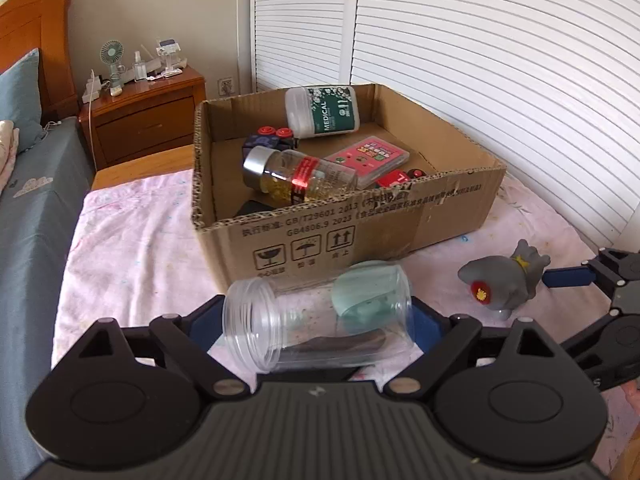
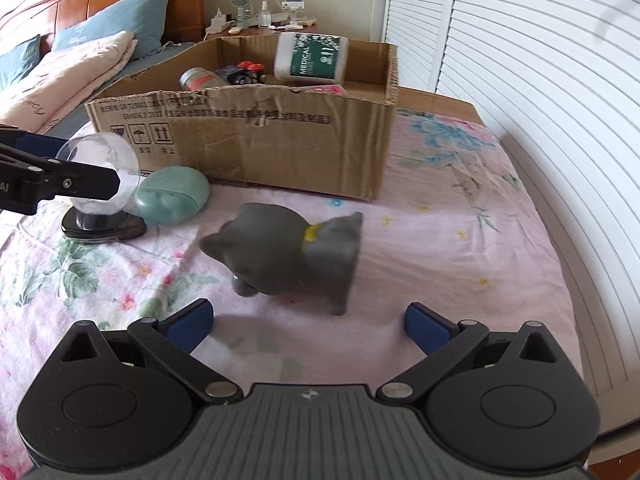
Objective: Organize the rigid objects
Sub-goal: 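Grasp the grey elephant toy with the right gripper while the left grasps the clear plastic cup, then carry the clear cup into the box and open the left gripper while the right lifts the elephant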
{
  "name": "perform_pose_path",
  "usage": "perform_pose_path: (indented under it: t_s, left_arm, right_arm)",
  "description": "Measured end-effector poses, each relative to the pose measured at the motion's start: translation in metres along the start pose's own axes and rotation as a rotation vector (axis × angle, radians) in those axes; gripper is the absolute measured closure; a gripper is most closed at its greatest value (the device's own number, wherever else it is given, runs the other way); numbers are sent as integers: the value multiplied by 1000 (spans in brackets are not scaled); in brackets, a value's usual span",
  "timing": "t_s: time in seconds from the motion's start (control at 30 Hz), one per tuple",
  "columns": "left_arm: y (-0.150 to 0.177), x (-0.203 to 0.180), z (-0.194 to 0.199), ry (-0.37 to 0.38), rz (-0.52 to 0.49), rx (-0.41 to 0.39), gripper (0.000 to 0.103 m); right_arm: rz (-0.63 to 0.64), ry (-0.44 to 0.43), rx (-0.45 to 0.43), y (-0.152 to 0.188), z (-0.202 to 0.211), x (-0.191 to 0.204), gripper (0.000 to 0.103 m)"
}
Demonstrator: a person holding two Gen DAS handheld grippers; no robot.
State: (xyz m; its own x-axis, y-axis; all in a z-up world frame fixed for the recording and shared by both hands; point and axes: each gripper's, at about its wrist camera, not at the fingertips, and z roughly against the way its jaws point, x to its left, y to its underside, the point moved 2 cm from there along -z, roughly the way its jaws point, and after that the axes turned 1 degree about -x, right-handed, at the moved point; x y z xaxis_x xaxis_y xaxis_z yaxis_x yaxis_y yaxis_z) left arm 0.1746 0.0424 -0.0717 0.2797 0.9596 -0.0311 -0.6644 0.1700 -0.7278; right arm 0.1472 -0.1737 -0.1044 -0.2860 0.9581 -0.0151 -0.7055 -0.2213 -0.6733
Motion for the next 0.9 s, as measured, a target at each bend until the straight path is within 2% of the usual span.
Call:
perform_pose_path:
  t_s: [0.2, 0.37, 0.47, 0.53, 0.63, 0.9]
  left_arm:
    - [4, 6, 10, -17, -22, 7, 12]
    - [7, 8, 12, -11, -34, 16, 12]
    - [8, 8, 13, 0, -40, 18, 12]
    - [8, 8, 13, 6, -44, 21, 12]
    - [7, 8, 13, 16, -53, 25, 12]
    - [2, 6, 18, 36, -97, 48, 12]
  right_arm:
    - [-51, -33, -21, -10, -5, 9, 0]
    - [-44, 20, -48, -19, -6, 14, 0]
    - [-46, 36, -50, -23, -7, 13, 5]
    - [-53, 42, -45, -25, -6, 12, 17]
    - [-52, 51, -30, -26, -6, 12, 22]
    - [22, 18, 1, -30, 0, 16, 25]
